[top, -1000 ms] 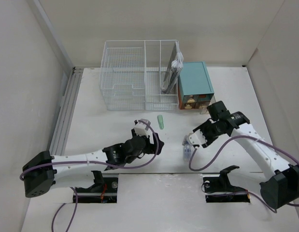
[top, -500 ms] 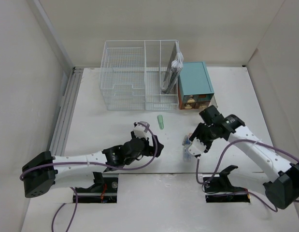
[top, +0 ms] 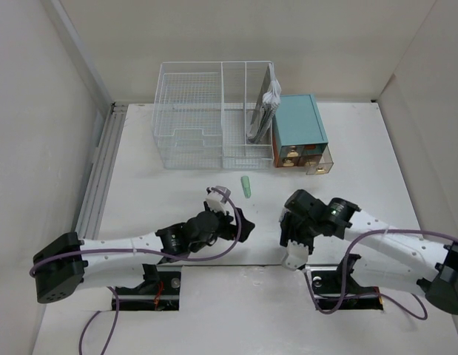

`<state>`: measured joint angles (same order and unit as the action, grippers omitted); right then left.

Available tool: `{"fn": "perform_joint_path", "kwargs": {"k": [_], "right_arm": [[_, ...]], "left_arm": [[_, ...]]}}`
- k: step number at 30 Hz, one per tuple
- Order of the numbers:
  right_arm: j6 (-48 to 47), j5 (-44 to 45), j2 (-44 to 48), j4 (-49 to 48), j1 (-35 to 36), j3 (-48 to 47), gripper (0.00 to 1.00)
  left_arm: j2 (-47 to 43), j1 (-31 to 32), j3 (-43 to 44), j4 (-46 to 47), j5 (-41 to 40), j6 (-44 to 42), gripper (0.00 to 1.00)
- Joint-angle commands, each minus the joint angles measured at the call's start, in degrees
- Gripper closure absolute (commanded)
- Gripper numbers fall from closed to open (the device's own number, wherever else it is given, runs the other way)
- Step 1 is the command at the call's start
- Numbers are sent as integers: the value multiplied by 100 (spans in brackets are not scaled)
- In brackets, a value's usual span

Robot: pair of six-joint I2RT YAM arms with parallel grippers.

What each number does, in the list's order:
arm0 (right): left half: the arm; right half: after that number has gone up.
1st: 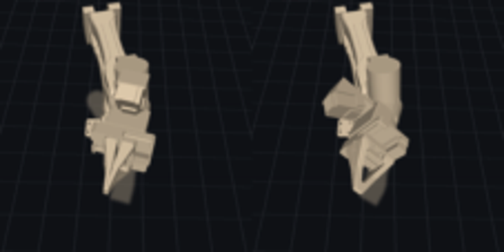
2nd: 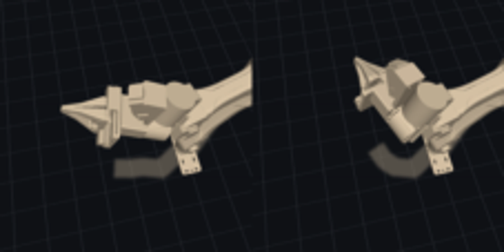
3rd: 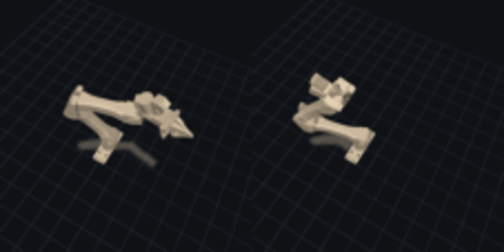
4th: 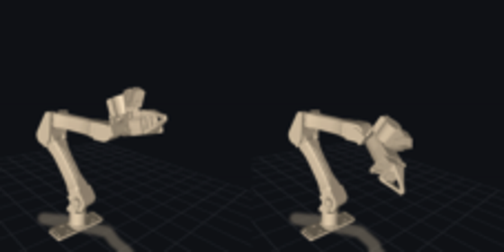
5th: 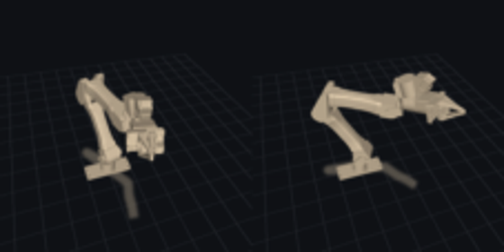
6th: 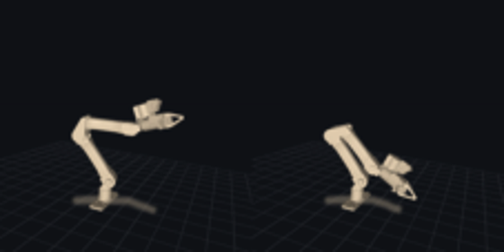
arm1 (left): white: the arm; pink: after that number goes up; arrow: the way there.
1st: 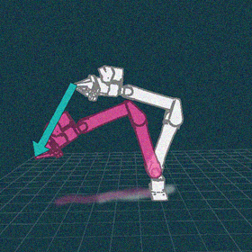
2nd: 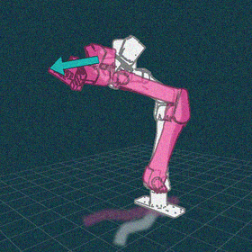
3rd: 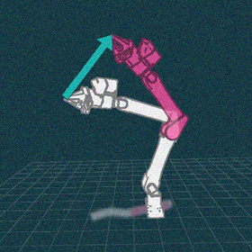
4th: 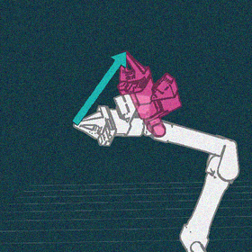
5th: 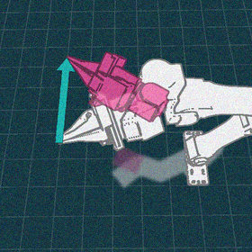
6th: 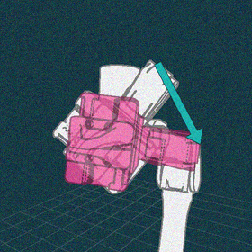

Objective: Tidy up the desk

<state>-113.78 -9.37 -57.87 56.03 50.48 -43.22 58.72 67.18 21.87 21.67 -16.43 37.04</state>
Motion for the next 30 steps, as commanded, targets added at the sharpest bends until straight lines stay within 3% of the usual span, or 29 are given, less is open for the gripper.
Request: {"fn": "perform_joint_path", "kwargs": {"k": [1,9,21,30], "right_arm": [[-803,-57,-391,-287,120,-141,45],[-857,-197,-1428,127,287,-564,45],[-751,-373,-1543,786,401,-406,45],[-593,-373,-1841,383,454,-170,45]], "left_arm": [[-238,32,-147,372,96,-118,17],[-835,32,-516,373,201,-56,17],[-1539,32,-640,92,254,-109,17],[-1539,32,-640,39,306,-162,17]]}}
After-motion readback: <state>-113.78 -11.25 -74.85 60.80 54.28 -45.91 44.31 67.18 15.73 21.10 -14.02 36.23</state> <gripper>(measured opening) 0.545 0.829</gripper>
